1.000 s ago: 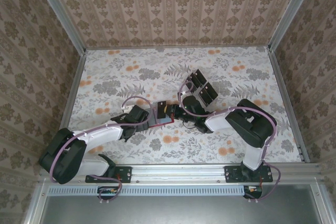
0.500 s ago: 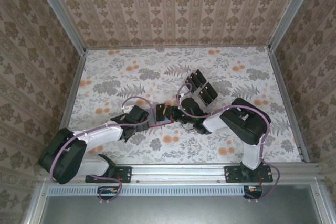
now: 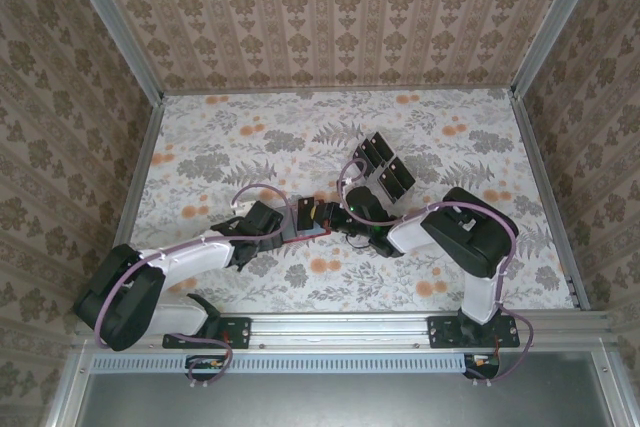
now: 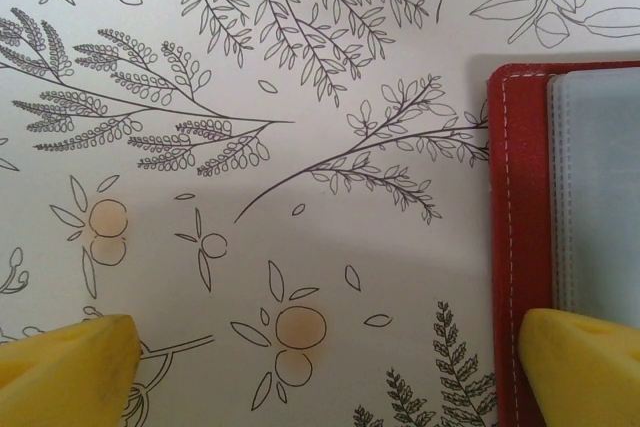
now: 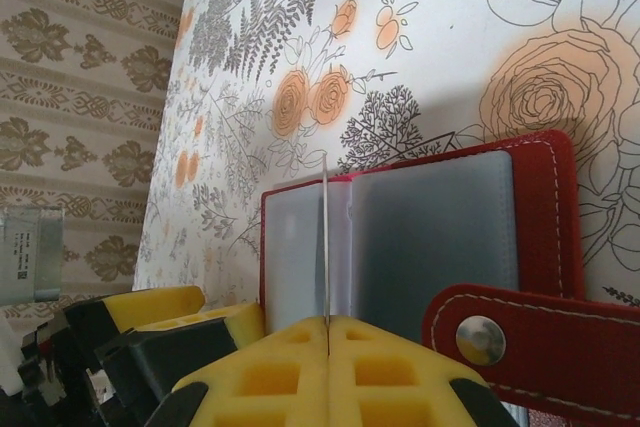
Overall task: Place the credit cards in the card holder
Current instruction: Insert the credit card into the card slot.
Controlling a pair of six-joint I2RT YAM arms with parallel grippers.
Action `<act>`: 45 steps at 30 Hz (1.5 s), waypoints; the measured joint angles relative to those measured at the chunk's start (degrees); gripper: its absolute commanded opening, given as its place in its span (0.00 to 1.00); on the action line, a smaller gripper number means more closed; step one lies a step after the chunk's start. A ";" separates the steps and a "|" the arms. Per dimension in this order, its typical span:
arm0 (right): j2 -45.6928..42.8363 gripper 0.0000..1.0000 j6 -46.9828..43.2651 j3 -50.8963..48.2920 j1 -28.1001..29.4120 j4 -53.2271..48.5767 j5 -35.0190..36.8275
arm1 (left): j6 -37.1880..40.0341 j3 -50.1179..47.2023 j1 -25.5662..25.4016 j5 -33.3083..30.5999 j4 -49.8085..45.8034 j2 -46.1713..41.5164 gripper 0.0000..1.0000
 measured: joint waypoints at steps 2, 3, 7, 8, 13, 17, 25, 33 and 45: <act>-0.07 0.00 0.00 0.00 0.00 0.00 0.00 | -0.02 0.00 0.00 0.00 0.00 0.00 1.00; -0.07 0.00 0.00 0.00 0.00 0.02 0.00 | -0.02 0.00 0.00 0.00 0.00 0.00 1.00; -0.07 0.00 0.02 0.00 0.00 0.04 0.00 | -0.24 -0.04 0.00 0.00 0.02 0.00 1.00; -0.07 0.00 0.02 0.00 0.00 0.04 0.00 | -0.33 -0.04 0.00 0.00 0.02 0.00 1.00; 0.09 0.00 0.07 0.00 0.00 0.28 -0.02 | -0.37 -0.04 0.00 0.00 0.02 0.00 1.00; 0.31 0.00 0.11 0.00 0.00 0.50 -0.02 | -0.37 -0.04 0.00 0.00 0.02 0.00 1.00; 0.26 0.00 0.20 -0.02 0.00 1.11 0.00 | -0.37 -0.04 0.00 0.00 0.02 0.00 1.00; -1.14 0.00 -0.02 -0.37 0.00 0.66 0.04 | -0.37 -0.04 0.00 0.00 0.00 -0.02 1.00; 1.53 0.00 0.17 0.09 0.00 2.12 -0.66 | -0.39 -0.15 0.00 -0.02 0.02 -0.13 1.00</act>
